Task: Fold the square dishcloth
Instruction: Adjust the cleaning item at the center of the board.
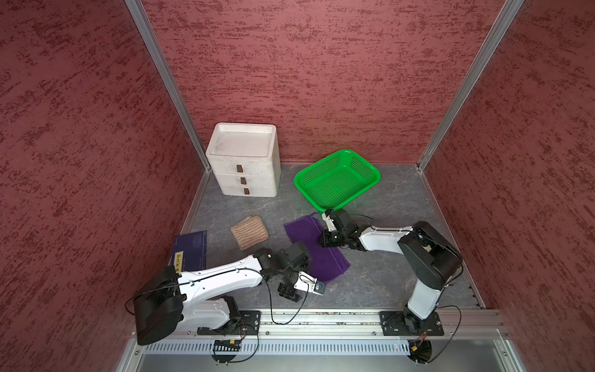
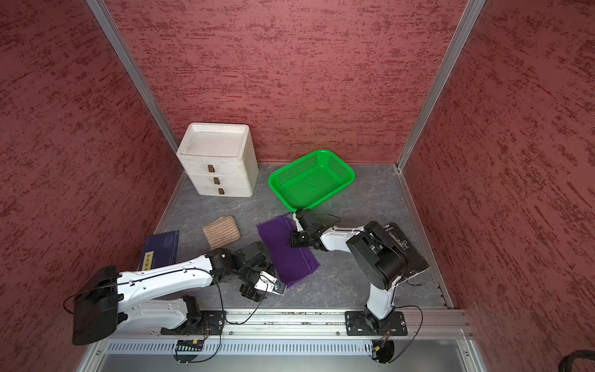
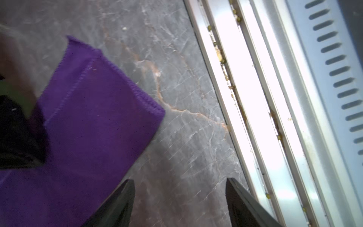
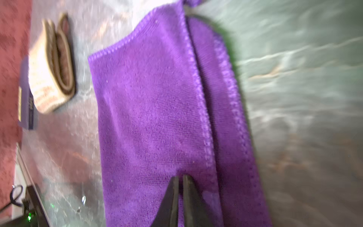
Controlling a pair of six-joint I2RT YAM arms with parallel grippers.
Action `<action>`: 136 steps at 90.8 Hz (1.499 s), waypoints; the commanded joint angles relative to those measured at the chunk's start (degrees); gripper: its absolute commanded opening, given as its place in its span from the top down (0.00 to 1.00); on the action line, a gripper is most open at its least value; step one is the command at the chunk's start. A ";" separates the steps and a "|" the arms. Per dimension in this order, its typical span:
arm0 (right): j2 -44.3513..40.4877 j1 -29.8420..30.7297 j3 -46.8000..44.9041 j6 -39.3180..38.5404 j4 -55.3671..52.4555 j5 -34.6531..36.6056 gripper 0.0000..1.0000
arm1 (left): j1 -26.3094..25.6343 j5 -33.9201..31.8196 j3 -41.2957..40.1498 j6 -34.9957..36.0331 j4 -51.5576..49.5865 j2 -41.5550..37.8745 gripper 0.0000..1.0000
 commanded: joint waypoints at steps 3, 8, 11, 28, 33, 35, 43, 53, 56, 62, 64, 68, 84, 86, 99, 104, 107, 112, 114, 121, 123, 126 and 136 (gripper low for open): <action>-2.71 -0.82 -4.85 2.85 -1.28 5.33 0.93 | -1.18 0.77 0.48 -0.03 3.33 4.34 0.24; -4.44 -0.83 -6.88 3.94 -2.20 6.40 0.94 | -1.67 0.48 0.57 0.32 5.04 5.84 0.24; -5.76 -0.80 -8.52 4.90 -2.26 7.12 0.96 | -1.95 0.46 0.66 0.49 5.90 6.43 0.23; -13.57 0.34 -19.16 10.88 -0.54 9.74 0.99 | -3.51 0.45 1.93 1.83 8.51 9.02 0.24; -15.53 1.35 -21.59 11.82 -0.84 10.63 0.98 | -4.05 0.50 2.92 1.95 8.27 10.10 0.25; -16.45 1.78 -22.15 12.29 -1.12 11.09 0.98 | -4.30 0.54 3.29 1.97 8.14 10.57 0.26; -18.62 3.46 -23.99 14.60 -3.31 11.82 0.98 | -5.08 0.95 5.12 1.65 7.84 12.96 0.31; -24.72 3.91 -24.02 15.60 -8.10 10.28 0.97 | -5.20 2.46 8.70 0.61 3.21 17.62 0.40; -26.87 3.86 -23.22 14.73 -10.56 10.57 0.96 | -5.27 2.08 9.21 0.57 2.89 18.73 0.40; -31.99 3.83 -20.73 12.63 -15.65 11.40 0.93 | -5.73 1.48 9.15 1.41 3.46 19.56 0.41; -33.20 3.83 -19.71 11.74 -16.89 11.39 0.92 | -5.93 1.49 8.89 1.72 3.66 19.46 0.41; -34.26 3.83 -17.67 10.07 -18.79 10.78 0.90 | -6.33 1.72 8.50 2.27 3.81 18.90 0.40; -29.49 3.74 -11.23 5.11 -18.76 6.06 0.86 | -7.99 2.67 7.78 4.16 1.89 18.11 0.36; -28.40 3.74 -10.48 4.68 -18.04 5.16 0.86 | -8.12 2.73 7.60 4.23 2.23 18.20 0.36; -19.77 3.74 -7.95 3.90 -10.92 -1.81 0.87 | -8.73 2.39 7.80 3.30 4.24 20.18 0.39; -15.93 3.74 -7.51 3.88 -8.41 -4.10 0.88 | -8.66 1.39 7.82 2.81 5.58 21.11 0.43; -14.28 3.74 -7.38 3.84 -7.19 -5.44 0.88 | -8.60 0.64 7.73 2.81 6.09 21.42 0.47; -12.32 3.62 -7.47 3.67 -5.18 -7.07 0.89 | -8.29 0.14 7.39 2.98 6.47 21.42 0.53; -11.34 3.60 -7.50 3.64 -4.65 -7.51 0.89 | -8.15 0.28 7.22 3.04 6.39 21.23 0.57; -8.86 3.16 -7.53 3.48 -3.93 -8.55 0.89 | -7.06 1.75 6.44 3.85 5.00 19.47 0.67; -8.36 3.01 -7.51 3.48 -3.87 -8.52 0.90 | -6.66 2.15 6.19 4.24 4.44 18.59 0.70; -7.47 2.82 -7.52 3.44 -3.90 -8.26 0.90 | -5.95 2.75 6.06 4.63 3.28 17.17 0.74; -5.31 2.61 -7.45 3.15 -4.57 -7.37 0.92 | -2.21 6.04 7.26 4.41 -3.02 12.58 0.82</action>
